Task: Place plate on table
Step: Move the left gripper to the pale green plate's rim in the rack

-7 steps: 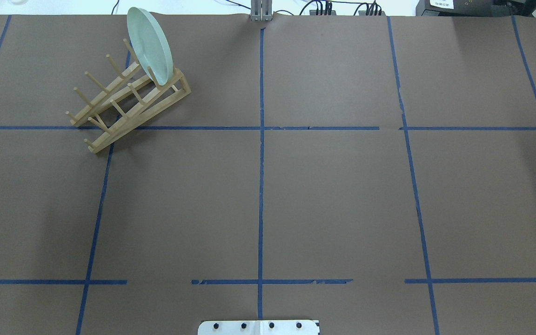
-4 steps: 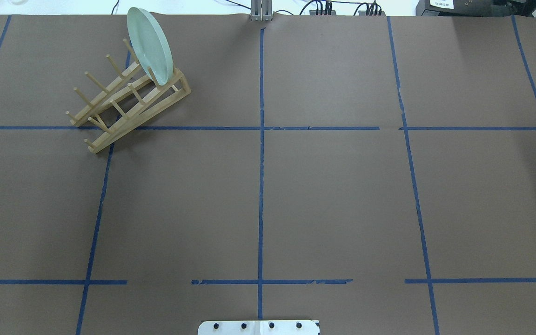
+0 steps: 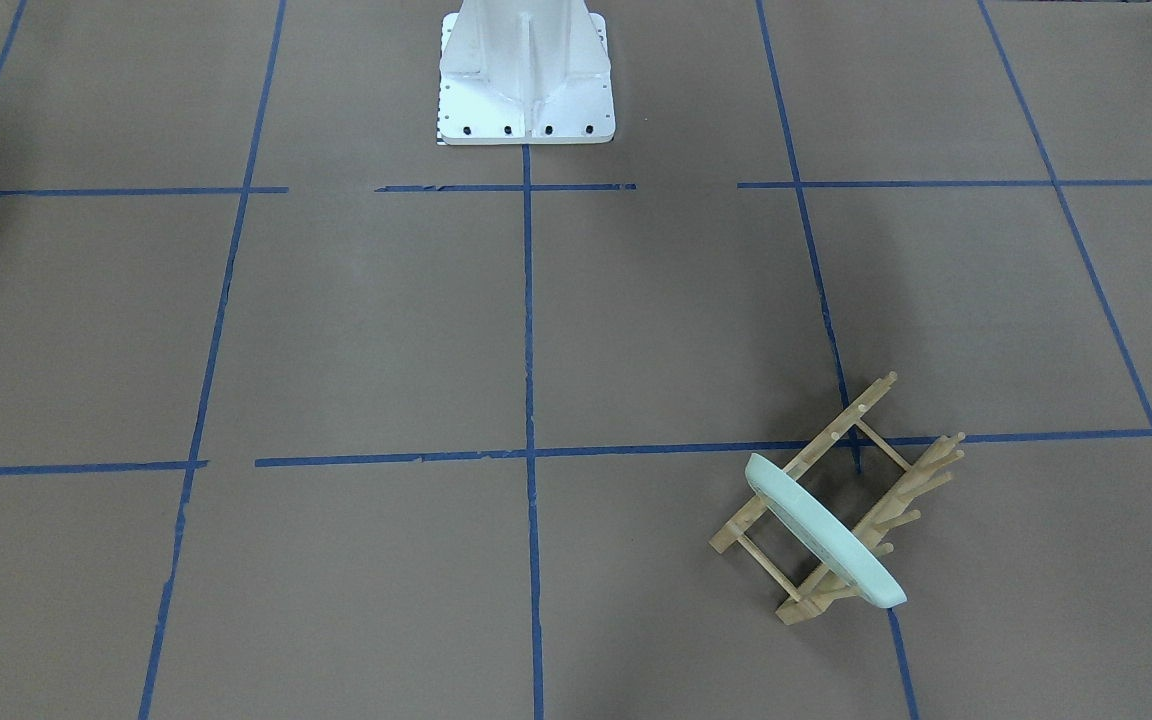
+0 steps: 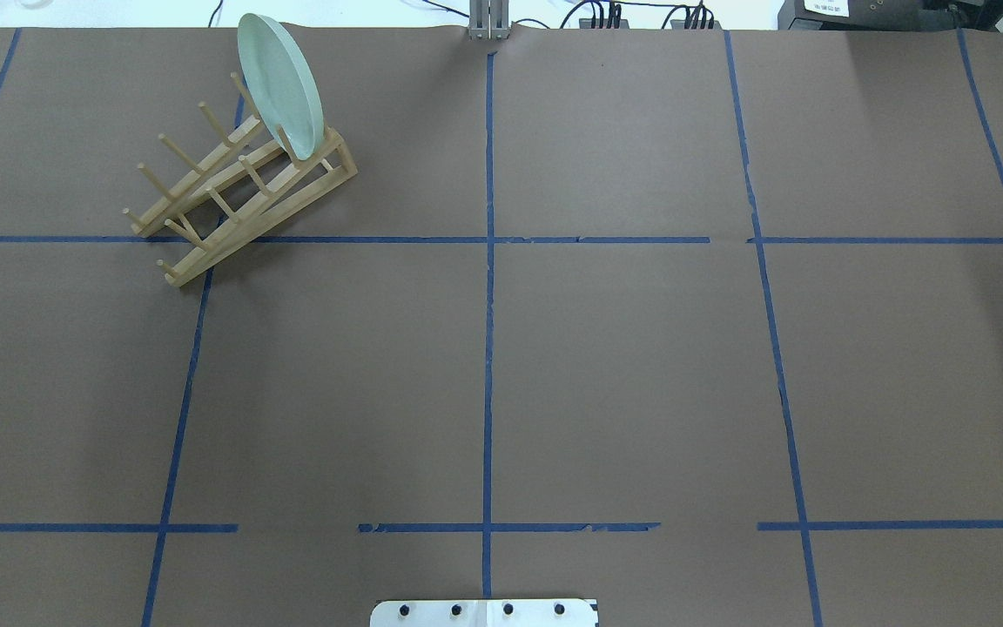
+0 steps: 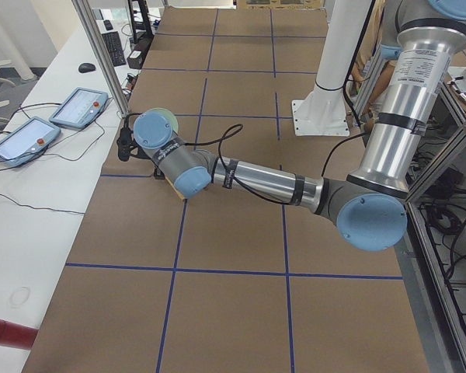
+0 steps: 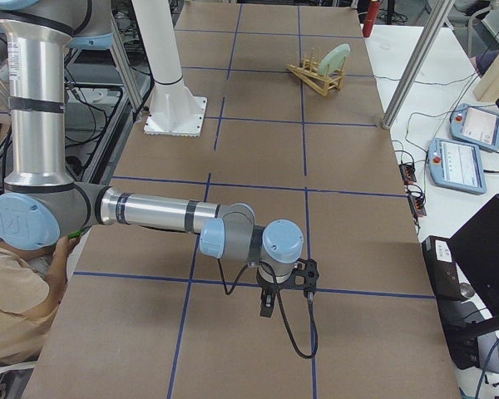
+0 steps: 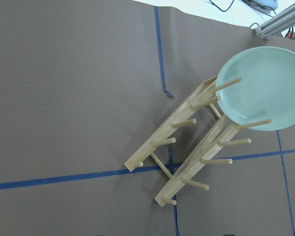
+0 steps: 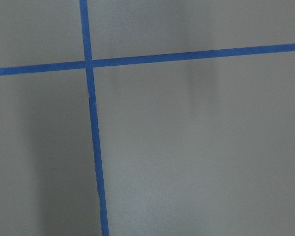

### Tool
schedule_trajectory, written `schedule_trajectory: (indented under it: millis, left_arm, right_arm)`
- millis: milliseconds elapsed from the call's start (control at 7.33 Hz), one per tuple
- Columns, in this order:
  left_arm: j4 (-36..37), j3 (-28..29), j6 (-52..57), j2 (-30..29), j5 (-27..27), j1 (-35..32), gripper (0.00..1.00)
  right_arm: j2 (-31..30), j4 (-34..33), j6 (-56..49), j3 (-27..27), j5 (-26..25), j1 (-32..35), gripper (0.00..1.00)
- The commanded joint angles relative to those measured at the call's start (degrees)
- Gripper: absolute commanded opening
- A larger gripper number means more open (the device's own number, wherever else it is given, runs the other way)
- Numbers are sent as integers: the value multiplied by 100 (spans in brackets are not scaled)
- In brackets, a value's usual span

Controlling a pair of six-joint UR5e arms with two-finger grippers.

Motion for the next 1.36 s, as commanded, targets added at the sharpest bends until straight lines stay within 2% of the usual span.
schedule_trajectory:
  millis: [0,136,273,409,545,682,955,1227]
  left_arm:
    - [-1760,192,-1842,-109,1617,1105,100]
    - [-2396,420,-2976,-344,1832,1233,100]
    - [-2759,439,-4475,-590,2374,1496,100]
    - [-2893,405,-5587,-810,3162,1872,100]
    - [-2912,387,-6015,-1003,3884,2250,100]
    - [-2877,465,-6037,-1144,4456,2663,100]
    - [-2580,685,-5480,-1330,4515,2817,98]
    - [-1894,659,-5080,-1488,4506,2799,98]
  right_arm:
    - [1,0,0,3,0,0,100]
    - [1,0,0,3,0,0,100]
    - [1,0,0,3,0,0,100]
    - [1,0,0,3,0,0,100]
    - [1,0,0,3,0,0,100]
    - [1,0,0,3,0,0,100]
    - [1,0,0,3,0,0,100]
    - [1,0,0,3,0,0,100]
